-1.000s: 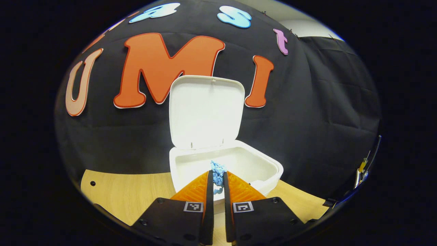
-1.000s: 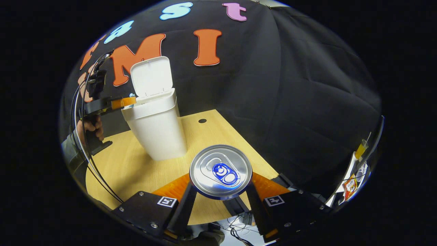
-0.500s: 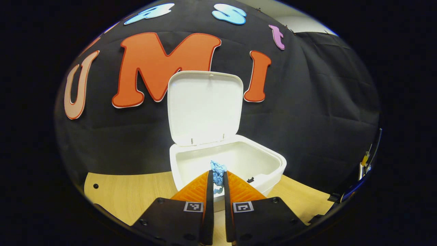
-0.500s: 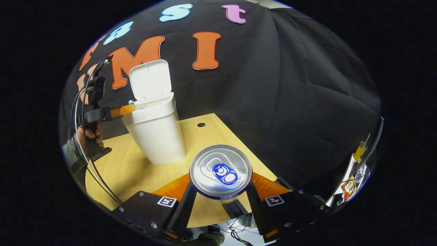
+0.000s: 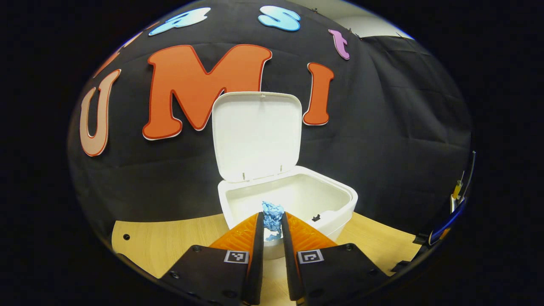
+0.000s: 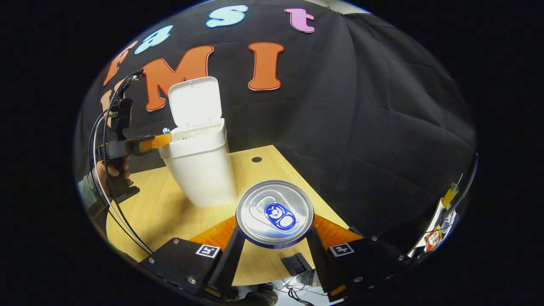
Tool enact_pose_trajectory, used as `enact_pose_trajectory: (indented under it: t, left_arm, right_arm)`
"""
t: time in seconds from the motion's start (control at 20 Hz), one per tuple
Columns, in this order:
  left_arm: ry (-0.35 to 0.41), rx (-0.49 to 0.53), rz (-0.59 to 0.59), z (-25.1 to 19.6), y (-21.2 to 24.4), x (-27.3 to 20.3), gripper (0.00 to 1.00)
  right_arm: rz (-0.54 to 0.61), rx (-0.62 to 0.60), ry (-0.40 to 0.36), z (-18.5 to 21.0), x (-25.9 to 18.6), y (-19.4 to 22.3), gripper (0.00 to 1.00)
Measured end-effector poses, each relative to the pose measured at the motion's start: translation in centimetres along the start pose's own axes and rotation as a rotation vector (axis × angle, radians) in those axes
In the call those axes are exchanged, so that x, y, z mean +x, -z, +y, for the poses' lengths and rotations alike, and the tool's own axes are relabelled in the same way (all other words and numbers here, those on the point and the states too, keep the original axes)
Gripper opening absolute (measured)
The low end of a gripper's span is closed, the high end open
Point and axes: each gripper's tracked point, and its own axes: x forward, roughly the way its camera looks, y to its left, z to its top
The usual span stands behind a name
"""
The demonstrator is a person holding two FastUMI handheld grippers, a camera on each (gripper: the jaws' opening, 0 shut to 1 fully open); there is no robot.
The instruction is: Press the lid of the desktop garbage bin to open it, pick up the crumpled paper on the desktop and throw it into the bin, then pick up the pop can on the desktop and drop it into the bin, and finally close the garbage bin lid.
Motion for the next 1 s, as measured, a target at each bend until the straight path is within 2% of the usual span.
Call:
enact_pose_trajectory:
  t: [0.1, 0.15, 0.2, 0.25, 0.4, 0.55, 0.6, 0.65, 0.7, 0.75, 0.9, 0.95, 1.0]
  left_arm:
    - [-0.012, 0.004, -0.001, 0.4, 0.1, -0.2, 0.31]
    - [-0.021, 0.018, 0.002, 0.7, 0.1, -0.1, 0.36]
    - [-0.018, 0.024, 0.005, 0.6, 0.1, -0.1, 0.45]
    - [-0.012, 0.025, 0.006, 0.5, 0.1, 0.0, 0.49]
    - [-0.01, 0.01, -0.003, 0.6, 0.0, -0.4, 0.51]
    - [-0.019, 0.002, -0.017, 0.7, 0.0, -0.9, 0.68]
    - [-0.026, 0.014, -0.021, 0.8, 0.0, -1.1, 0.71]
    - [-0.038, 0.023, -0.026, 1.0, 0.1, -1.3, 0.76]
    - [-0.044, 0.024, -0.032, 1.2, 0.0, -1.5, 0.78]
    - [-0.048, 0.021, -0.034, 1.3, 0.2, -1.7, 0.84]
    - [-0.072, 0.026, -0.053, 2.2, 0.2, -2.4, 0.89]
    - [-0.076, 0.027, -0.054, 2.3, 0.3, -2.8, 0.98]
    - [-0.085, 0.03, -0.058, 2.6, 0.4, -3.1, 0.99]
  right_arm:
    - [-0.007, -0.013, -0.012, 0.3, 0.1, -0.4, 0.74]
    - [-0.008, -0.018, -0.02, 0.5, 0.2, -0.5, 0.78]
    - [-0.011, -0.025, -0.024, 0.5, 0.1, -0.5, 0.78]
    - [-0.012, -0.032, -0.031, 0.5, 0.2, -0.6, 0.78]
    - [-0.016, -0.037, -0.043, 0.9, 0.5, -1.2, 0.78]
    - [-0.018, -0.061, -0.054, 1.4, 1.5, -1.6, 0.78]
    - [-0.02, -0.066, -0.063, 1.7, 1.7, -1.8, 0.74]
    - [-0.02, -0.069, -0.072, 2.0, 1.8, -1.9, 0.74]
    - [-0.023, -0.071, -0.082, 2.3, 1.9, -2.1, 0.78]
    - [-0.027, -0.075, -0.091, 2.6, 2.2, -2.4, 0.78]
    - [-0.038, -0.095, -0.121, 3.5, 2.8, -3.3, 0.78]
    - [-0.039, -0.103, -0.135, 3.9, 3.2, -3.7, 0.78]
    - [-0.044, -0.111, -0.145, 4.3, 3.6, -4.1, 0.78]
